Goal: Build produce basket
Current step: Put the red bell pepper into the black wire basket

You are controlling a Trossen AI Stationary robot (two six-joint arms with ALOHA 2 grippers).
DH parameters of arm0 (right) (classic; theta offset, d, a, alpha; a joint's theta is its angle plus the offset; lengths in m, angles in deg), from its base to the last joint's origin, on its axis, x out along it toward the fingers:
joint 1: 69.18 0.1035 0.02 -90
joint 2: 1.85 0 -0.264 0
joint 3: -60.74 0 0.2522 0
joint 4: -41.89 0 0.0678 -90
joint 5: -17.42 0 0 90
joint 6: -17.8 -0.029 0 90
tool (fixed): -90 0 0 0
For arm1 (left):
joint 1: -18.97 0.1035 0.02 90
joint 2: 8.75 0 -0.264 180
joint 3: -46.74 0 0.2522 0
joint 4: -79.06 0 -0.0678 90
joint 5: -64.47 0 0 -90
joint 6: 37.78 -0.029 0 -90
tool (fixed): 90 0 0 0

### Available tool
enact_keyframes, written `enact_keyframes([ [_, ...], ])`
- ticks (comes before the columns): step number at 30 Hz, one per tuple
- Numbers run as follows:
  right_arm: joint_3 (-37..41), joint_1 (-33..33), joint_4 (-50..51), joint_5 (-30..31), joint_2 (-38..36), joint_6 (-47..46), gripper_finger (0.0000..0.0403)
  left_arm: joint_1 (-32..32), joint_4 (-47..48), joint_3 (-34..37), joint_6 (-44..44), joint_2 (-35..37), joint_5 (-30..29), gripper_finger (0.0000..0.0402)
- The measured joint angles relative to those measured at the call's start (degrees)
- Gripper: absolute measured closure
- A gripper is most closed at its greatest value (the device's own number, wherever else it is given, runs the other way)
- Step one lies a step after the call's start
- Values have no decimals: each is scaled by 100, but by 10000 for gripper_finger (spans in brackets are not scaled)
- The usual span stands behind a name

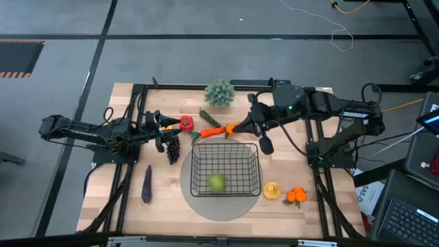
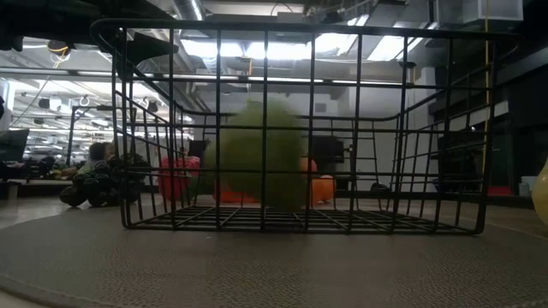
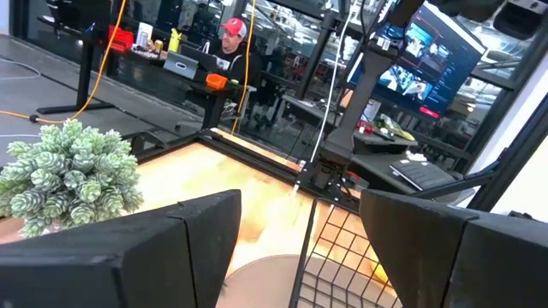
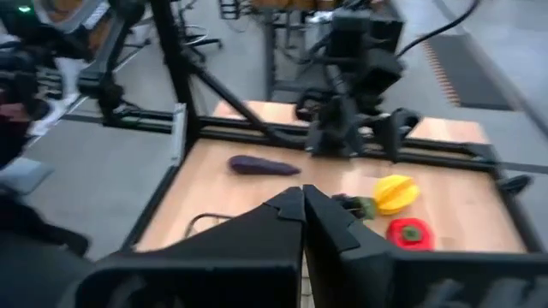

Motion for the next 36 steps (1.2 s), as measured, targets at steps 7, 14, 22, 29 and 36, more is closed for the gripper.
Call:
enact_keyframes([
  [7,4,-2,70,11,0,18,403,1,0,0,6,0,2,172],
  [14,4,-2,-44,12,63,629,402,0,0,0,-5,0,2,172],
  [22,4,-4,-150,13,511,760,402,0,2,0,30,0,2,172],
  [29,7,-4,986,39,690,605,402,-2,218,0,67,0,4,172],
  [36,7,-6,2056,631,311,441,402,0,216,0,164,0,2,172],
])
